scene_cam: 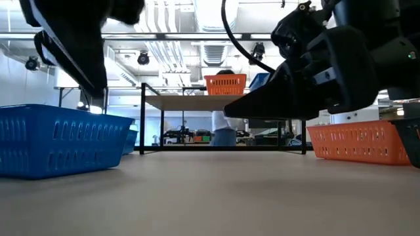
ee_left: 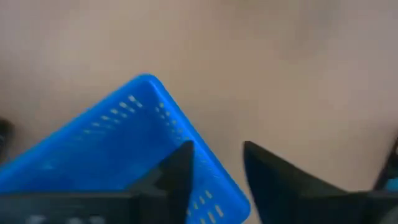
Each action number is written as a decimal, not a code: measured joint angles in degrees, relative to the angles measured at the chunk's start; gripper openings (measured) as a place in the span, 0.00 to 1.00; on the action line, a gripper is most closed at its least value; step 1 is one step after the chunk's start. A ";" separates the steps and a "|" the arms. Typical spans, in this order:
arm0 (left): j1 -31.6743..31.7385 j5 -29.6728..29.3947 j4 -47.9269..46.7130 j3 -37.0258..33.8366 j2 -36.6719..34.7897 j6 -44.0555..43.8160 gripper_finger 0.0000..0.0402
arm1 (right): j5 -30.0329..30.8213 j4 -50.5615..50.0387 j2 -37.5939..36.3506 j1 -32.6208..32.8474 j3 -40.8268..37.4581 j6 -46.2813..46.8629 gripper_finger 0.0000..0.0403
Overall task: Stack baskets on shelf by color
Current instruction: Put the bottom blue basket on the shelf, then stack the top orange basket on top of the orange basket on the shelf
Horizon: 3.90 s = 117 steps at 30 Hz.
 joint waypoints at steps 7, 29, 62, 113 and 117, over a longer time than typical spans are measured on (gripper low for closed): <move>2.27 5.78 -1.09 -0.84 4.03 -8.70 0.63 | 0.03 -0.02 0.00 2.07 -1.10 -0.21 0.11; -1.25 21.12 -1.92 13.36 4.33 31.86 0.04 | 0.56 0.02 -0.02 3.98 -3.40 -0.21 0.11; 45.98 -6.30 -19.11 16.96 -7.98 88.62 0.04 | 6.62 1.92 -0.04 3.93 -3.09 2.93 0.11; 30.80 -7.91 10.13 -15.97 -35.93 72.30 0.39 | -6.38 -38.78 -28.01 5.34 0.46 13.62 0.11; 22.42 -7.85 31.23 -29.51 -37.79 71.22 0.39 | 0.91 -60.42 -33.03 8.79 6.42 17.54 0.11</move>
